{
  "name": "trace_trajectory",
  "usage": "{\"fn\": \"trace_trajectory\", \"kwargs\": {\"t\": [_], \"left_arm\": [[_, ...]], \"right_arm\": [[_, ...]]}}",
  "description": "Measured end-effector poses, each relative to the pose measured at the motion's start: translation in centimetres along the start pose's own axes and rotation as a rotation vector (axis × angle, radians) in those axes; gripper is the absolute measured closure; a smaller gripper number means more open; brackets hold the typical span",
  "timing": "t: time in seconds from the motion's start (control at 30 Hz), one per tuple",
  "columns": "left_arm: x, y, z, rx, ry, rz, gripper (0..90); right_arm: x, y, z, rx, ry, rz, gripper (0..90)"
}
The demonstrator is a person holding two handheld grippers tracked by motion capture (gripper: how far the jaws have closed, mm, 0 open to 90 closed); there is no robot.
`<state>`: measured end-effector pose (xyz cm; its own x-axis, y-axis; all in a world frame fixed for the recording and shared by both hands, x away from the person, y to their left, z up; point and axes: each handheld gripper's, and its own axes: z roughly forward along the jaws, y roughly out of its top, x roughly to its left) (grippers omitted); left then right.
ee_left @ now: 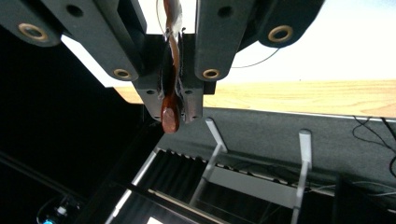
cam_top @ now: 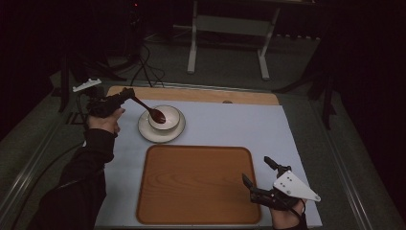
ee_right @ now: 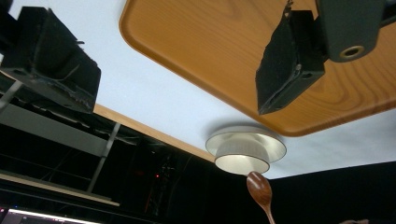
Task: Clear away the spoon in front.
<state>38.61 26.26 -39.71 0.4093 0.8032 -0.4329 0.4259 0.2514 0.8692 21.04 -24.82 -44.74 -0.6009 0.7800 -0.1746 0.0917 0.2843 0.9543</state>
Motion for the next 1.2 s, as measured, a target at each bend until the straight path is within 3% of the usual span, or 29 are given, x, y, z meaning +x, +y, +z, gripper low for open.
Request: {"fn": "trace_trajectory", "kwargs": {"t": [0.13, 0.43, 0.7, 0.8, 1.03, 1.1, 1.2], "left_arm": [[-0.6, 0.6, -0.9, 0.040, -0.039, 0.049, 84.5], [-1.5, 1.2, -2.5, 0.111, -0.137, 0.105, 84.5], [-2.1, 0.9, -3.3, 0.149, -0.223, 0.176, 84.4], [-2.7, 0.5, -3.5, 0.183, -0.283, 0.217, 84.4], [-3.6, 0.1, -3.7, 0.216, -0.380, 0.249, 84.4], [-3.8, 0.0, -3.7, 0.216, -0.390, 0.253, 84.4], [-4.4, -0.5, -3.6, 0.254, -0.439, 0.283, 84.4]], "right_arm": [[0.0, 0.0, 0.0, -0.001, 0.003, -0.002, 13.9], [0.2, 0.1, 0.1, 0.000, 0.006, -0.005, 13.9], [0.2, 0.1, 0.1, 0.002, 0.006, -0.007, 14.0], [0.2, 0.1, 0.1, 0.002, 0.006, -0.005, 14.0], [0.2, 0.1, 0.1, 0.001, 0.007, -0.005, 14.0], [0.2, 0.1, 0.1, 0.000, 0.006, -0.005, 14.0], [0.2, 0.1, 0.0, -0.006, 0.006, -0.004, 14.0]]}}
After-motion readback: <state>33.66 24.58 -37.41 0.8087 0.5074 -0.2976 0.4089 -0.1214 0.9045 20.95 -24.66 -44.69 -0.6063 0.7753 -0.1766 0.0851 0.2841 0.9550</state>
